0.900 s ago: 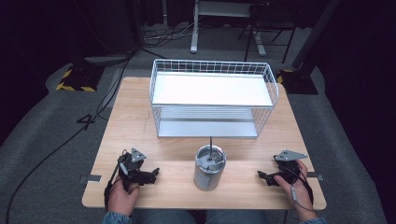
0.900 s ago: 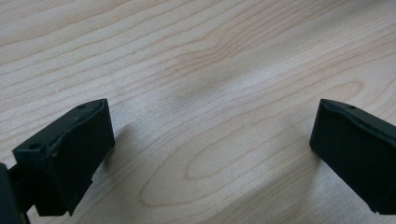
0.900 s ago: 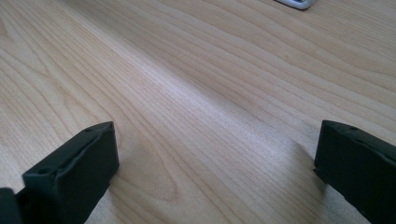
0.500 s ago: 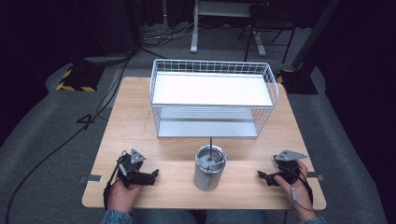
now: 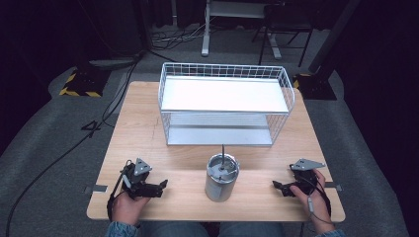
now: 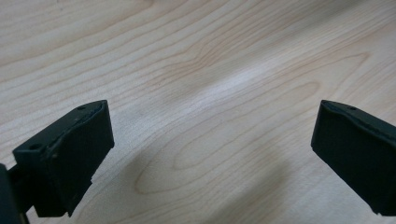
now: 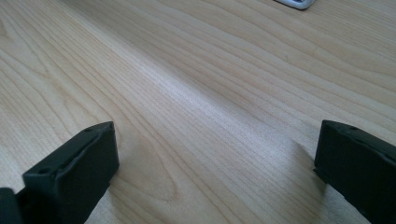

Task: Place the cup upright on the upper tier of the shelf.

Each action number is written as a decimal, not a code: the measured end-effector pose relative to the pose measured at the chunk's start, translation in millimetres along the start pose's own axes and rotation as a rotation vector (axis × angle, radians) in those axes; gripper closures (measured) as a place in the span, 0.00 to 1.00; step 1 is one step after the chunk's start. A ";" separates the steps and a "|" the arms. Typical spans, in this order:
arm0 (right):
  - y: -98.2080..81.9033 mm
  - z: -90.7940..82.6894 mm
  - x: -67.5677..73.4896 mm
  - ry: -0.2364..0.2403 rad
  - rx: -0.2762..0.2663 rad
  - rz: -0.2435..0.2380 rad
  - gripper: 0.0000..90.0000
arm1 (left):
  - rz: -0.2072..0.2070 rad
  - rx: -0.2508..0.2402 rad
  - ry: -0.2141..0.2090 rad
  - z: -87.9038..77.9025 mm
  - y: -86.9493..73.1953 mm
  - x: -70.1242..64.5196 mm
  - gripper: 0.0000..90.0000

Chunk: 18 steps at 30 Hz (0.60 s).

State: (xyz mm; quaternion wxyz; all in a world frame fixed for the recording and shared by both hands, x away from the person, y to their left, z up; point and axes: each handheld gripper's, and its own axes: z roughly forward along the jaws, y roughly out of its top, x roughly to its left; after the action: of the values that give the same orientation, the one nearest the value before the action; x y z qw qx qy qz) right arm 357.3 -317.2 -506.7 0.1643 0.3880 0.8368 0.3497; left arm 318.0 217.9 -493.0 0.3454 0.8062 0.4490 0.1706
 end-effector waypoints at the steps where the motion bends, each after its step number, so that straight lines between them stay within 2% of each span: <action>1: 0.0 0.0 0.0 0.000 0.000 0.000 0.00 | 0.003 -0.006 -0.002 -1.5 0.3 -0.8 0.00; 8: 0.0 0.0 0.1 -0.001 0.000 -0.001 0.00 | -0.023 -0.045 -0.023 -16.5 2.4 -5.1 0.00; 12: 0.0 0.0 0.1 -0.001 0.000 -0.001 0.00 | -0.025 -0.110 -0.039 -28.9 5.1 -8.7 0.00; 15: -0.1 0.0 0.1 -0.001 0.000 -0.002 0.00 | -0.007 -0.148 -0.073 -34.9 7.5 -11.7 0.00; 18: -0.1 0.0 0.1 -0.001 0.000 -0.001 0.00 | 0.026 -0.175 -0.084 -37.3 8.9 -15.5 0.00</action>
State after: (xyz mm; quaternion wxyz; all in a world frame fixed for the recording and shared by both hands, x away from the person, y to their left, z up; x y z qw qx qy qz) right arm 357.2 -317.1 -506.8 0.1649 0.3877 0.8369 0.3494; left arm 293.2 216.7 -459.8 0.4308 0.7852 0.4071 0.1793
